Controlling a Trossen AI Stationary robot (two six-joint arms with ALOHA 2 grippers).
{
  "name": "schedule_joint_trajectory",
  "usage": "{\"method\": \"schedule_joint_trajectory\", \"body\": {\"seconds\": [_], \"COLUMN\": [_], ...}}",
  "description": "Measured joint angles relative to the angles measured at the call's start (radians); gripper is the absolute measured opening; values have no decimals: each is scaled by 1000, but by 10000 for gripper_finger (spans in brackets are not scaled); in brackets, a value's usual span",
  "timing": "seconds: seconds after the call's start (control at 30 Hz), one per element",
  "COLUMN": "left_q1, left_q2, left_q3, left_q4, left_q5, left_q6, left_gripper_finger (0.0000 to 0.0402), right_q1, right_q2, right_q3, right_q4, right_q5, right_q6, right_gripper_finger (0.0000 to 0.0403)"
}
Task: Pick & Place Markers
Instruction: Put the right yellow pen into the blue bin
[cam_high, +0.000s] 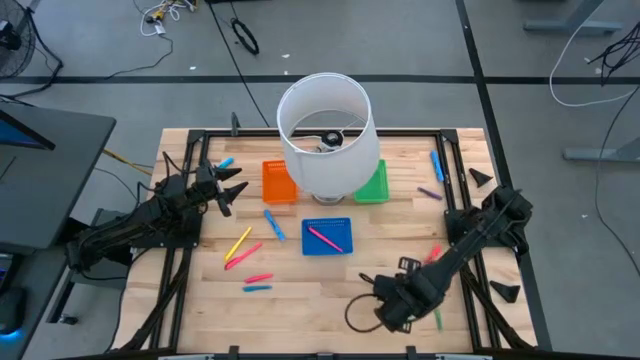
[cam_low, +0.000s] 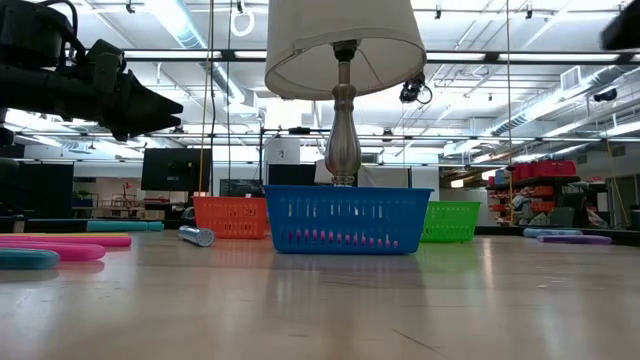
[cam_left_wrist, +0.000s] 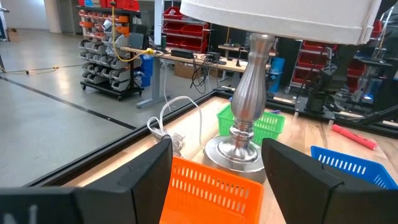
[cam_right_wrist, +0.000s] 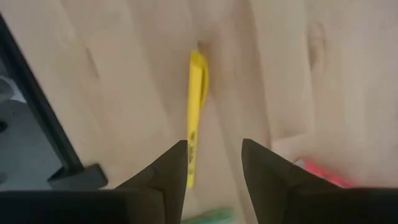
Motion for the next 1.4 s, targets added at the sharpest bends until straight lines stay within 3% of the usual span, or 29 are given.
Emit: {"method": "schedule_joint_trajectory", "body": {"seconds": [0.5, 1.4], "left_q1": [0, 0], "left_q2": [0, 0], "left_q3": [0, 0], "left_q4": [0, 0], "left_q5": [0, 0], "left_q6": [0, 0], "left_gripper_finger": [252, 252], "right_q1": [105, 96], "right_q2": [0, 2], "right_q3": [-45, -231], "right_q4": [37, 247], "right_q5": [-52, -33], "right_q6": [65, 118], "right_gripper_finger": [152, 152]}}
